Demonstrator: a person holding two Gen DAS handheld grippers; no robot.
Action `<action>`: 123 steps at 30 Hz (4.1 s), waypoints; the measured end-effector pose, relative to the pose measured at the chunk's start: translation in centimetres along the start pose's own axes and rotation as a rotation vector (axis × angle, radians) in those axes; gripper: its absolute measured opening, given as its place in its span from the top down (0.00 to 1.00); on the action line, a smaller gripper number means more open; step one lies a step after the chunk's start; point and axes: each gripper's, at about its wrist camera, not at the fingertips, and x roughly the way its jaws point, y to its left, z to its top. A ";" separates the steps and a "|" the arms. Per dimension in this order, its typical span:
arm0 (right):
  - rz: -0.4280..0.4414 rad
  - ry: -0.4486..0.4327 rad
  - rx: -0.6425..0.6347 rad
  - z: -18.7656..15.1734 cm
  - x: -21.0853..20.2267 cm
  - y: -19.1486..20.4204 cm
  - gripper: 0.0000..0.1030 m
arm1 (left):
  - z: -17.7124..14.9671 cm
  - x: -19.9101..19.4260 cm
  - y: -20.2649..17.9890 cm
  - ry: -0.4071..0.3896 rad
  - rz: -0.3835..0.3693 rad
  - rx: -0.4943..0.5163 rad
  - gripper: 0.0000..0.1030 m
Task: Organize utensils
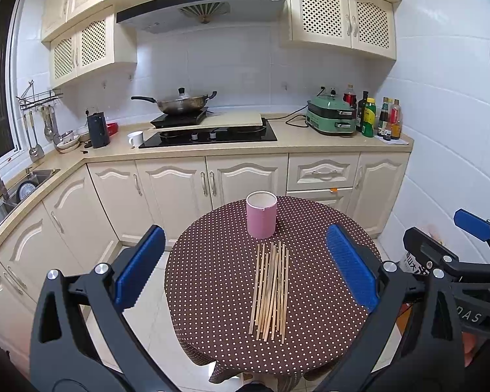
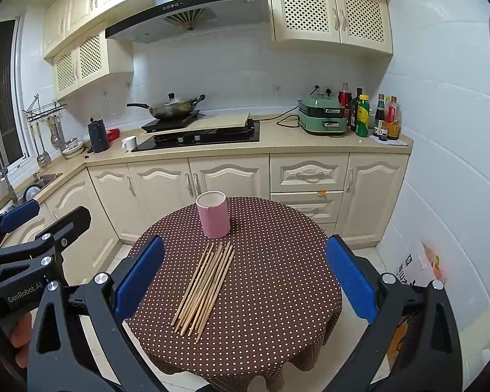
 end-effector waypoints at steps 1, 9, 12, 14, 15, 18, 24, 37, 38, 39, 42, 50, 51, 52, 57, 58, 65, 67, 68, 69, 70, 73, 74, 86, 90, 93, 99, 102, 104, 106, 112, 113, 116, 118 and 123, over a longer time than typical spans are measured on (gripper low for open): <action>0.000 0.000 0.000 0.0 0.0 0.0 0.08 | 0.0 0.0 0.0 -0.001 0.000 0.000 0.06; 0.001 0.003 0.004 0.0 0.1 -0.4 0.08 | 0.1 0.1 -0.4 -0.001 0.000 -0.001 0.06; 0.006 0.005 0.012 0.0 0.1 -0.7 0.08 | 0.1 0.1 -0.4 0.000 -0.004 -0.003 0.06; 0.008 0.007 0.017 0.0 0.1 -0.9 0.08 | 0.2 0.2 -0.4 0.001 -0.005 -0.003 0.06; 0.006 0.007 0.016 0.0 0.1 -1.0 0.08 | 0.2 0.2 -0.5 0.001 -0.004 0.000 0.06; 0.003 0.006 0.012 0.0 0.1 -1.0 0.08 | 0.1 0.1 -0.6 0.000 -0.001 0.001 0.06; 0.017 0.030 0.018 0.0 0.7 -0.9 0.08 | -0.2 0.5 -0.3 0.020 0.001 -0.012 0.06; 0.063 0.125 0.044 -0.5 3.8 -0.2 0.08 | -1.1 4.3 1.6 0.151 -0.014 -0.073 0.06; 0.056 0.138 0.040 -0.6 4.2 0.0 0.08 | -1.2 4.7 1.8 0.163 -0.012 -0.076 0.06; 0.054 0.145 0.039 -0.7 4.5 0.2 0.08 | -1.3 5.4 2.0 0.180 -0.010 -0.078 0.06; 0.039 0.191 0.037 -0.9 5.8 0.6 0.08 | -1.6 6.7 2.4 0.219 -0.008 -0.083 0.06; 0.054 0.336 0.056 -1.9 10.2 0.8 0.08 | -2.6 11.4 3.5 0.354 -0.010 -0.107 0.06; 0.054 0.354 0.061 -2.0 10.7 0.8 0.08 | -2.7 11.9 3.7 0.369 -0.010 -0.108 0.06; 0.056 0.382 0.064 -2.1 11.5 0.9 0.08 | -2.9 12.9 3.8 0.396 -0.014 -0.110 0.06; 0.058 0.474 0.122 -2.7 15.4 0.5 0.08 | -3.6 17.3 4.5 0.495 -0.056 -0.138 0.06; 0.064 0.487 0.127 -2.8 16.0 0.4 0.09 | -3.7 18.1 4.6 0.510 -0.064 -0.142 0.06; 0.060 0.632 0.155 -4.1 21.9 0.7 0.20 | -5.2 24.9 5.1 0.649 -0.124 -0.136 0.06; 0.068 0.696 0.171 -4.8 23.8 0.8 0.25 | -5.9 26.5 4.9 0.682 -0.135 -0.123 0.06; 0.067 0.718 0.174 -5.0 24.6 0.8 0.28 | -6.4 27.3 4.8 0.699 -0.141 -0.114 0.07; 0.064 0.746 0.176 -5.4 25.5 0.8 0.30 | -6.8 28.2 4.8 0.719 -0.151 -0.105 0.08; 0.064 0.764 0.178 -5.6 26.1 0.8 0.31 | -7.1 28.8 4.7 0.735 -0.157 -0.102 0.10; 0.036 0.826 0.181 -6.6 28.3 0.6 0.34 | -8.2 31.4 4.3 0.798 -0.176 -0.096 0.12; 0.030 0.838 0.183 -6.9 28.7 0.5 0.36 | -8.4 32.0 4.2 0.811 -0.177 -0.090 0.14; -0.045 0.962 0.206 -7.9 34.3 -0.9 0.46 | -10.2 37.5 2.9 0.919 -0.143 -0.030 0.15; -0.045 0.982 0.215 -8.2 35.6 -0.7 0.48 | -10.7 38.7 2.8 0.948 -0.125 -0.024 0.20; -0.067 0.987 0.177 -8.4 36.8 0.1 0.49 | -11.0 39.5 3.0 0.968 -0.117 -0.034 0.20; -0.081 0.994 0.170 -8.5 37.7 1.2 0.54 | -11.5 40.8 3.1 1.009 -0.118 -0.048 0.21; -0.071 1.002 0.182 -8.4 37.6 1.1 0.58 | -11.3 41.5 3.2 1.012 -0.137 -0.068 0.21; -0.072 1.001 0.194 -8.3 37.5 1.0 0.60 | -11.1 42.0 3.0 1.014 -0.142 -0.064 0.21; -0.073 1.002 0.190 -8.2 37.4 1.1 0.60 | -11.0 43.1 2.7 1.016 -0.135 -0.052 0.21; -0.079 1.023 0.174 -8.7 38.2 1.3 0.62 | -11.9 44.3 0.9 1.036 -0.097 -0.014 0.21; -0.081 1.026 0.172 -8.7 38.3 1.6 0.62 | -11.9 44.9 0.2 1.047 -0.077 0.013 0.21; -0.077 1.035 0.183 -8.8 38.6 1.9 0.66 | -12.1 45.7 -1.4 1.044 -0.054 0.045 0.21; -0.088 1.051 0.176 -8.8 39.5 2.0 0.74 | -11.9 46.2 -1.4 1.039 -0.058 0.012 0.21; -0.123 1.053 0.114 -8.8 40.6 2.7 0.85 | -10.6 46.6 -1.6 0.989 -0.065 0.015 0.54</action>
